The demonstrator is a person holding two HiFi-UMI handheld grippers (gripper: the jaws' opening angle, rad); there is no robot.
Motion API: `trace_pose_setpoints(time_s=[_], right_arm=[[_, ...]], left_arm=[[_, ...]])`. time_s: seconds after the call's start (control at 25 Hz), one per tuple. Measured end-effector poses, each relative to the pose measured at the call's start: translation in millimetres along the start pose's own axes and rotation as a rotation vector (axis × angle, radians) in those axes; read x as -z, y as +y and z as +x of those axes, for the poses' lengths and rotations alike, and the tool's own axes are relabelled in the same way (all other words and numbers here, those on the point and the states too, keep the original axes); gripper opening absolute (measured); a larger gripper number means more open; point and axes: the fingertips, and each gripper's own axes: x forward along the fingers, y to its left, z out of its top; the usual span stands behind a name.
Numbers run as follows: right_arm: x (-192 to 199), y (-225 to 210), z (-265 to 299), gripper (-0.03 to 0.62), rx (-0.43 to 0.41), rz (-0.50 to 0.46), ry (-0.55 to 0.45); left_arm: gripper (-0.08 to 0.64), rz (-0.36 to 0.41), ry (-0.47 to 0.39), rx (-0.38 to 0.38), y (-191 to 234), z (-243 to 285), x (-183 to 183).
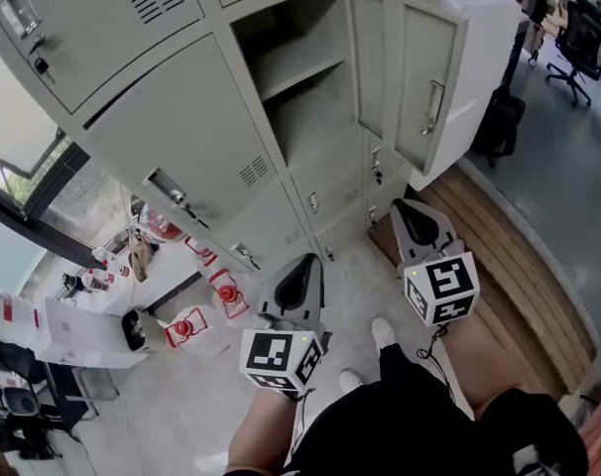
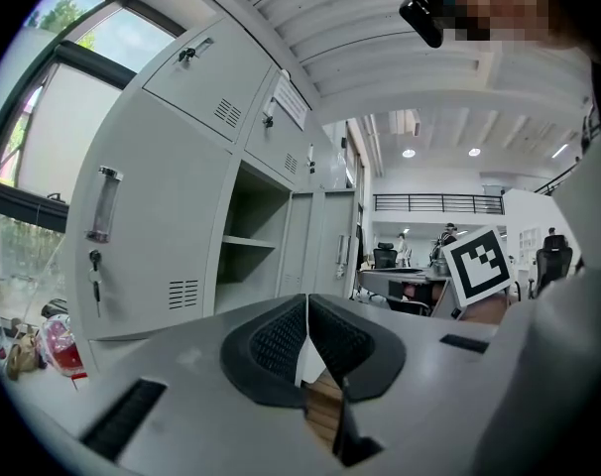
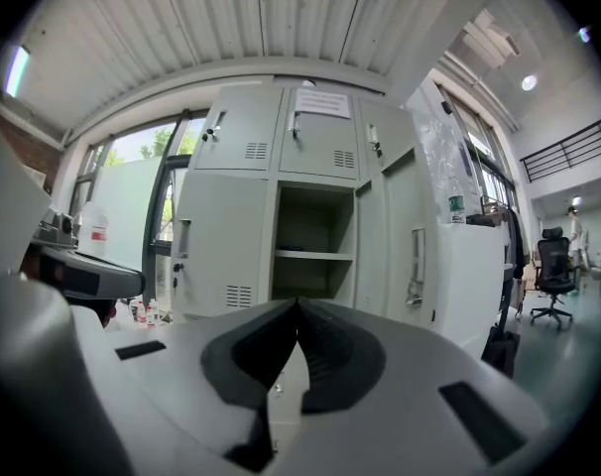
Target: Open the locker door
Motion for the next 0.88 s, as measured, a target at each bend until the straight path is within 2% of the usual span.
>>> trace_pose_setpoints(time_s=[0.36, 0.88], right_arm=[[11.5, 74.1, -30.0, 0.054, -0.093, 0.024, 0.016], [11.4, 109.7, -53.5, 0.054, -0.153, 0.038, 0.029]], left_arm=[[0.02, -0.005, 0.011, 0.009, 1.8, -46.4, 15.4], [0.02, -0.013, -0.014, 0.024, -3.8, -66.9, 12.3]])
